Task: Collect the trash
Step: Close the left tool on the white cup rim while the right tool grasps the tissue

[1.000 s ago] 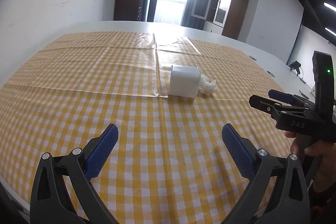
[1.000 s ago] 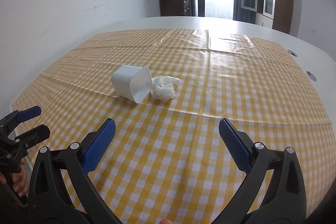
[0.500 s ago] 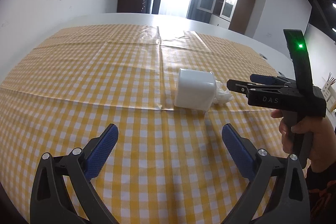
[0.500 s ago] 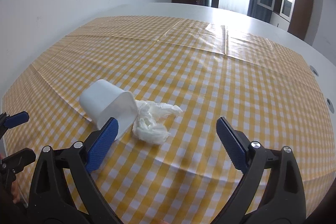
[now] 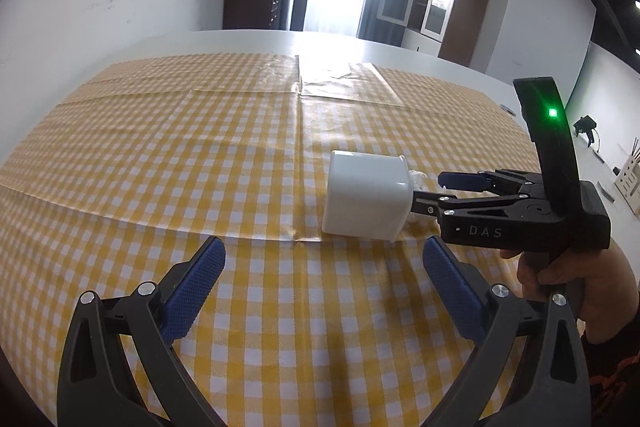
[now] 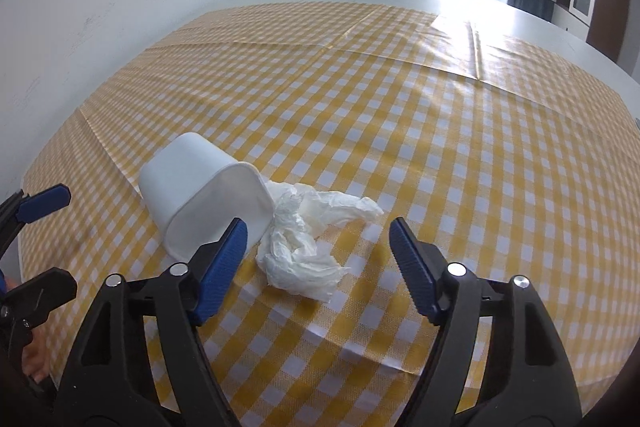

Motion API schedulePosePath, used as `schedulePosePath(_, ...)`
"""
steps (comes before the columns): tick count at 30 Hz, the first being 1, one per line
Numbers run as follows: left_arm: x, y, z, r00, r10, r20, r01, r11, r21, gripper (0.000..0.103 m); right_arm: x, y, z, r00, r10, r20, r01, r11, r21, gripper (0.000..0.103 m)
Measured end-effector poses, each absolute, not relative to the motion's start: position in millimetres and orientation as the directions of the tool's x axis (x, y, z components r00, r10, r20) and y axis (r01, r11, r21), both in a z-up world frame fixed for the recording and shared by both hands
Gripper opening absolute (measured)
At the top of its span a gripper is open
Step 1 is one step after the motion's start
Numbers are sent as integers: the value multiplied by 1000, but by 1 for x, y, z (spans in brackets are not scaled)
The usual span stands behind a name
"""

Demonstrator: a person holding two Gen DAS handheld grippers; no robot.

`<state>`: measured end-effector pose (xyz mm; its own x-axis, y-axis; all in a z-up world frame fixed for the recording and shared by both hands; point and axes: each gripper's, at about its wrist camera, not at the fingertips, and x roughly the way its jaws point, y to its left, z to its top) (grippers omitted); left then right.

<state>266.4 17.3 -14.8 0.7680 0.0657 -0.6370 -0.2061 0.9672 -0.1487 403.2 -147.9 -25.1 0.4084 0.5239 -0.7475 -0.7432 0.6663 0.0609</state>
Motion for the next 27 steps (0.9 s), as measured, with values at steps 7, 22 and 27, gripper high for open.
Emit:
schedulePosePath(7, 284, 9, -16, 754, 92, -650, -230, 964, -131, 97, 408, -152, -33, 387, 522, -760, -745, 663, 77, 22)
schedulePosePath(22, 339, -23, -37, 619, 268, -738, -335, 940, 60, 91, 429, -197, -32, 430, 515, -742, -672, 731, 117, 14)
schedulePosePath(27, 333, -12, -37, 614, 292, -734, -369, 927, 60, 85, 430, -198, -32, 433, 512, -742, -672, 732, 113, 14)
